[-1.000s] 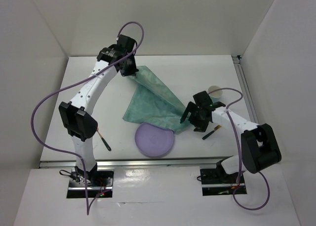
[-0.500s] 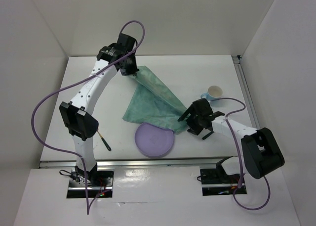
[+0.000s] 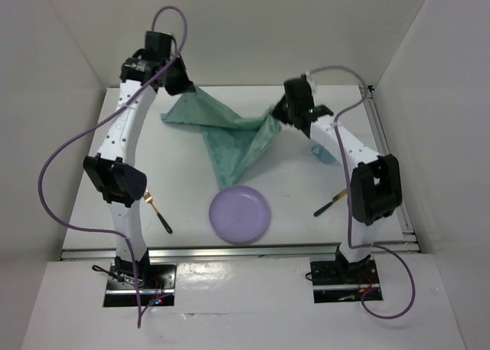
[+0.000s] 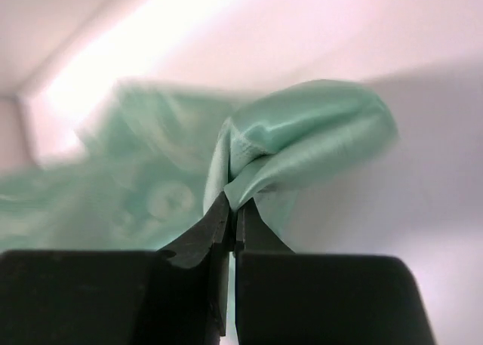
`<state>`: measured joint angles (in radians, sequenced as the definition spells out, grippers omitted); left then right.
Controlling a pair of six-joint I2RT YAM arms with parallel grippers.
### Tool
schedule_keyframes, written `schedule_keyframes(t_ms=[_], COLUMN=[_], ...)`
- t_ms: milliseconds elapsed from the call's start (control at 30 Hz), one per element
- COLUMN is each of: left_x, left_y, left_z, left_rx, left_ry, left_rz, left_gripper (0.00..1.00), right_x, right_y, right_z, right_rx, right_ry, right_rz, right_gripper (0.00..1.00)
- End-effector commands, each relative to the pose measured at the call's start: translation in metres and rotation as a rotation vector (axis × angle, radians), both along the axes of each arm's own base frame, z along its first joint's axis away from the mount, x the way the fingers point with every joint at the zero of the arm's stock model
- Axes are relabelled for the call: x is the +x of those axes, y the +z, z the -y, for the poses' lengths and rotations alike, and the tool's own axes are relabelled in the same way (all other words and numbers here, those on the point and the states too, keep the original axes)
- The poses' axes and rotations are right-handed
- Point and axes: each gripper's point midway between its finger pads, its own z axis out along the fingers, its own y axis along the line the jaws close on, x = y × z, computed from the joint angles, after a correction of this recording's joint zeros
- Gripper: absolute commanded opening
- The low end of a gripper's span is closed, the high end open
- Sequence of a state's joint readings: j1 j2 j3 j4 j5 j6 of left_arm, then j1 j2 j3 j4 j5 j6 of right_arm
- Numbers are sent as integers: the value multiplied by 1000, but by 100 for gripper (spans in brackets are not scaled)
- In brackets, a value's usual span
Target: Set the dinner table for one person
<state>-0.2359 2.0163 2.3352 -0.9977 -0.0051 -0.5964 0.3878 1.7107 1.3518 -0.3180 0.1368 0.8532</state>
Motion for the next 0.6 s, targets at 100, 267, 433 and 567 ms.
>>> schedule_keyframes(t_ms=[100, 267, 433, 567], left_x=[35, 6, -53, -100], left_y=[89, 117, 30, -54], left_z=[-78, -129, -138, -127], left_rx=[-222, -321, -357, -373], left_ry=[4, 21, 73, 89], left_rz=[272, 344, 184, 0], left_gripper=[0, 0, 0, 0], right_x=[85, 31, -43, -83], right_y=[179, 199, 101, 50], right_z=[-2, 16, 40, 52], right_rx=[-189, -289, -271, -238], right_ry=[104, 167, 178, 152], right_rz=[504, 690, 496, 333], right_gripper=[0, 0, 33, 82])
